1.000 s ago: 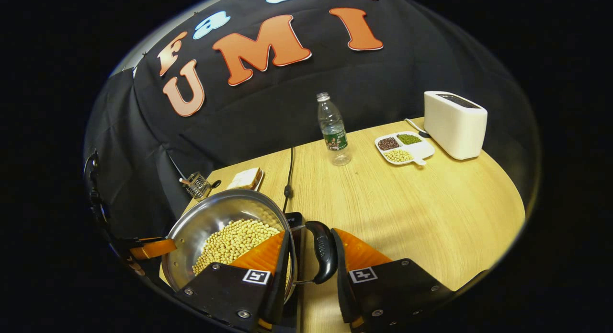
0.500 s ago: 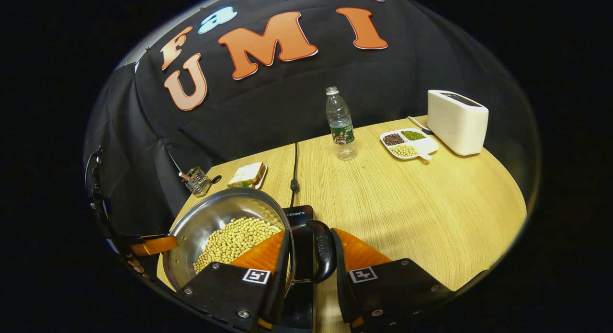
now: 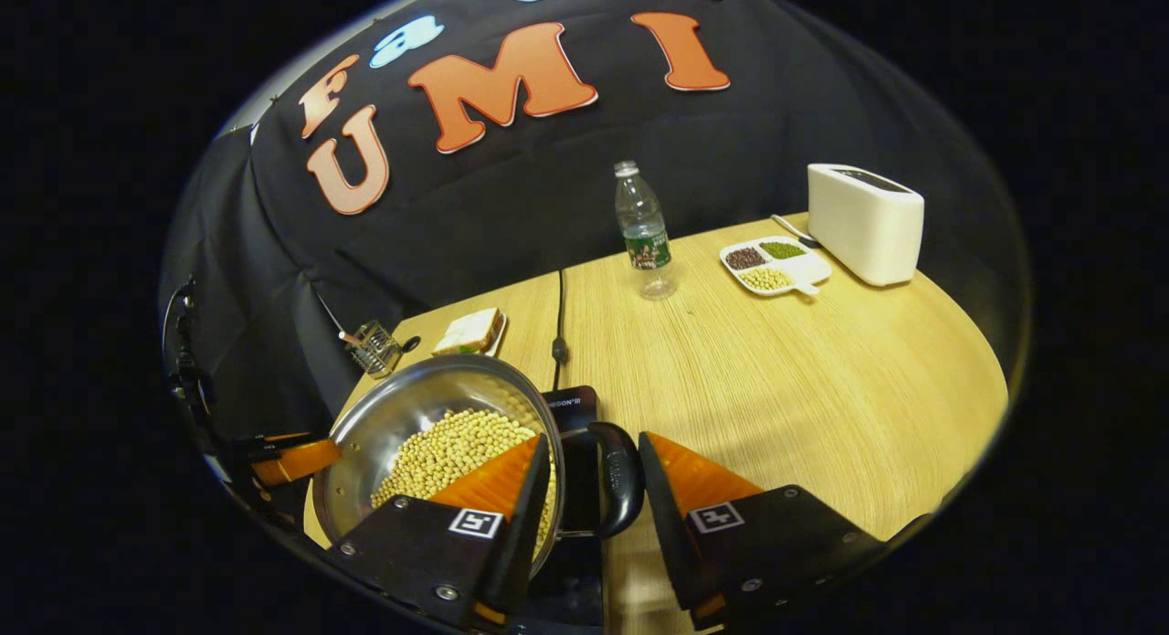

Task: First push the handle of the pot to place it horizontally, then grasp the pot with both hands and set it on the induction cooktop.

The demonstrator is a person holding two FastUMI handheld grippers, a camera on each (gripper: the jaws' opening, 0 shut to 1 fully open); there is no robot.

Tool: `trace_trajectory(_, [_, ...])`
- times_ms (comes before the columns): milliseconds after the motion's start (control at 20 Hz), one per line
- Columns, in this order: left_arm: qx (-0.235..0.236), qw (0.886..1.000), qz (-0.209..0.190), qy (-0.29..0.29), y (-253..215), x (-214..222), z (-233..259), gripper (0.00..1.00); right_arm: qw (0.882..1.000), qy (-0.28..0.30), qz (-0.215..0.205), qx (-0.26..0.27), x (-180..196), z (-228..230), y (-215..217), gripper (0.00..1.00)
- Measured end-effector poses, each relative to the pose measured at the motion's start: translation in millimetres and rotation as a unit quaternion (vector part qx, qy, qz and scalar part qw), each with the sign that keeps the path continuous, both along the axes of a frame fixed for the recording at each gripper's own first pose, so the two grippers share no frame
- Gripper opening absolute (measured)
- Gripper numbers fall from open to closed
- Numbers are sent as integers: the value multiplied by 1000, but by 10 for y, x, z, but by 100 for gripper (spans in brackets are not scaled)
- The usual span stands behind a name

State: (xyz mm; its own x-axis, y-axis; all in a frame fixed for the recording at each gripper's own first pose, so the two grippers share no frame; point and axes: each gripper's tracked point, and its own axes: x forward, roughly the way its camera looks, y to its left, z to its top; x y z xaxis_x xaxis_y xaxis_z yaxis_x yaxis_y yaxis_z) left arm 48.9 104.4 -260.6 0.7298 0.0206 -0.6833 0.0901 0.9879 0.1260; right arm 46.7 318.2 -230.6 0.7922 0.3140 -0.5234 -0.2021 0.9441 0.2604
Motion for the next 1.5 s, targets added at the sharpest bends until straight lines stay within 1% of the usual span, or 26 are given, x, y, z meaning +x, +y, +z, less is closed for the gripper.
trace_trajectory(50, [13, 1000, 3, -27, 18, 60, 158, 96, 1000, -23, 1, -5, 18, 157, -45, 75])
trace_trajectory(100, [21, 998, 5, -54, 27, 59, 352, 96, 999, -44, 6, -11, 24, 336, -101, 86])
trace_trajectory(150, [20, 997, 6, -79, -31, 78, 525, 94, 998, -66, 10, -18, 26, 531, -167, 95])
trace_trajectory(200, [14, 994, 5, -104, -89, 73, 688, 96, 995, -92, 8, -26, 35, 735, -266, 95])
trace_trajectory(300, [6, 988, 3, -155, -259, 73, 1053, 96, 989, -144, -6, -46, 32, 1159, -573, 95])
trace_trajectory(450, [-7, 977, -11, -215, -527, 31, 1605, 96, 977, -200, -22, -66, -46, 1710, -1008, 95])
trace_trajectory(550, [-15, 970, -15, -243, -696, -54, 1961, 96, 972, -222, -32, -78, -92, 1984, -1290, 95])
trace_trajectory(650, [-13, 960, 6, -281, -749, -145, 2430, 96, 966, -240, -40, -87, -155, 2236, -1545, 95])
trace_trajectory(700, [-15, 954, 18, -298, -749, -214, 2635, 94, 964, -249, -40, -89, -195, 2356, -1649, 95])
trace_trajectory(800, [-32, 944, 33, -325, -883, -336, 2981, 93, 959, -265, -39, -89, -273, 2558, -1830, 95])
trace_trajectory(850, [-41, 940, 41, -337, -904, -400, 3160, 96, 956, -275, -45, -91, -294, 2665, -1940, 95])
trace_trajectory(900, [-51, 934, 47, -350, -907, -473, 3356, 96, 953, -285, -53, -92, -302, 2748, -2059, 96])
trace_trajectory(950, [-58, 927, 51, -366, -920, -534, 3530, 96, 950, -293, -59, -92, -319, 2836, -2149, 100])
trace_trajectory(1000, [-65, 920, 51, -382, -930, -601, 3695, 97, 948, -299, -64, -89, -348, 2899, -2226, 95])
trace_trajectory(1050, [-72, 913, 45, -398, -976, -654, 3850, 97, 947, -301, -67, -84, -370, 2958, -2287, 95])
trace_trajectory(1100, [-76, 910, 40, -407, -1008, -732, 3950, 97, 948, -302, -68, -78, -393, 2996, -2331, 100])
trace_trajectory(1150, [-79, 907, 37, -412, -1041, -785, 4004, 97, 948, -301, -68, -74, -403, 3018, -2370, 95])
trace_trajectory(1250, [-80, 906, 25, -415, -1128, -840, 4061, 97, 948, -302, -74, -70, -422, 3058, -2468, 95])
trace_trajectory(1300, [-79, 907, 18, -413, -1165, -853, 4078, 97, 947, -305, -78, -70, -428, 3069, -2511, 100])
trace_trajectory(1350, [-80, 910, 12, -407, -1217, -855, 4058, 97, 946, -306, -80, -69, -437, 3072, -2534, 95])
trace_trajectory(1500, [-83, 918, -3, -388, -1357, -851, 3993, 97, 947, -305, -79, -65, -455, 3056, -2538, 95])
